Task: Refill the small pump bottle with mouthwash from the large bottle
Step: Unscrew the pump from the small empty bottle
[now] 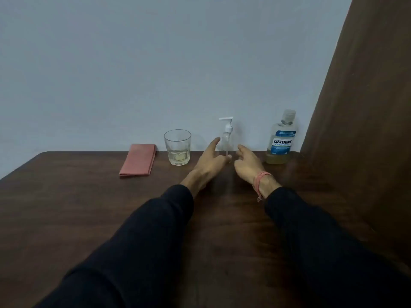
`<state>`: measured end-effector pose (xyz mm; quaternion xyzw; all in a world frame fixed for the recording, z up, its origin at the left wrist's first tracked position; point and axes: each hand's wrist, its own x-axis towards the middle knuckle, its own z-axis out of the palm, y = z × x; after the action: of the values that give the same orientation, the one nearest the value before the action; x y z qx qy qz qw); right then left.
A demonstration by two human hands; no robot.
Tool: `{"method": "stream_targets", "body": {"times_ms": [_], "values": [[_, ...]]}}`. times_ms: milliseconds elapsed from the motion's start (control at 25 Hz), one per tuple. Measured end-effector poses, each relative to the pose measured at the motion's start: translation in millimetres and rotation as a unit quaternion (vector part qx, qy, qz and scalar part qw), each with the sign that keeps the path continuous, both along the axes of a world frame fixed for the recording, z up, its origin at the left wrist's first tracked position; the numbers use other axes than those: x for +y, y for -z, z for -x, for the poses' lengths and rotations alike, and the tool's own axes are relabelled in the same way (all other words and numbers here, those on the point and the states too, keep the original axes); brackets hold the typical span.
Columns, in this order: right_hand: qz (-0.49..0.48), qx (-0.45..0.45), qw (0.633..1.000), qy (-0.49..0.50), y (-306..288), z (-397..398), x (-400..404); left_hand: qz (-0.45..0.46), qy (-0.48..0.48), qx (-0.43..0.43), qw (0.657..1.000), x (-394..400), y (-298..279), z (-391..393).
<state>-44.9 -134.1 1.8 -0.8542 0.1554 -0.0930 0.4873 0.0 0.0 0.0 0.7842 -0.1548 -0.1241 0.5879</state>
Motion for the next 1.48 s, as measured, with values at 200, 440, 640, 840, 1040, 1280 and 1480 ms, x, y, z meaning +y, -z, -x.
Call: {"method": "stream_targets", "body": {"times_ms": [200,440,640,840,1040,1280,1480], "values": [[0.032,-0.003,0.998,-0.057,-11.4,14.6,9.3,0.024,-0.071,-0.015,0.997,-11.8,2.6,-10.3],[0.020,-0.037,0.996,-0.083,-2.9,93.1,43.8,-0.018,-0.029,-0.048,0.998,70.9,-3.0,74.7],[-0.027,-0.155,0.980,-0.123,-19.2,170.2,111.8,-0.023,-0.032,-0.061,0.997,163.4,-0.9,180.1],[-0.102,-0.212,0.950,-0.206,-12.8,202.6,140.3,-0.025,-0.029,-0.083,0.996,191.8,7.0,218.9],[-0.143,-0.236,0.952,-0.134,-6.3,203.7,142.9,0.020,-0.024,-0.162,0.986,189.5,4.6,211.2],[-0.231,-0.234,0.936,-0.124,-3.0,197.7,137.4,0.094,-0.020,-0.164,0.982,186.3,6.6,204.5],[-0.213,-0.243,0.936,-0.142,-3.6,197.8,134.8,0.094,-0.019,-0.165,0.982,187.8,6.9,203.1]]}}
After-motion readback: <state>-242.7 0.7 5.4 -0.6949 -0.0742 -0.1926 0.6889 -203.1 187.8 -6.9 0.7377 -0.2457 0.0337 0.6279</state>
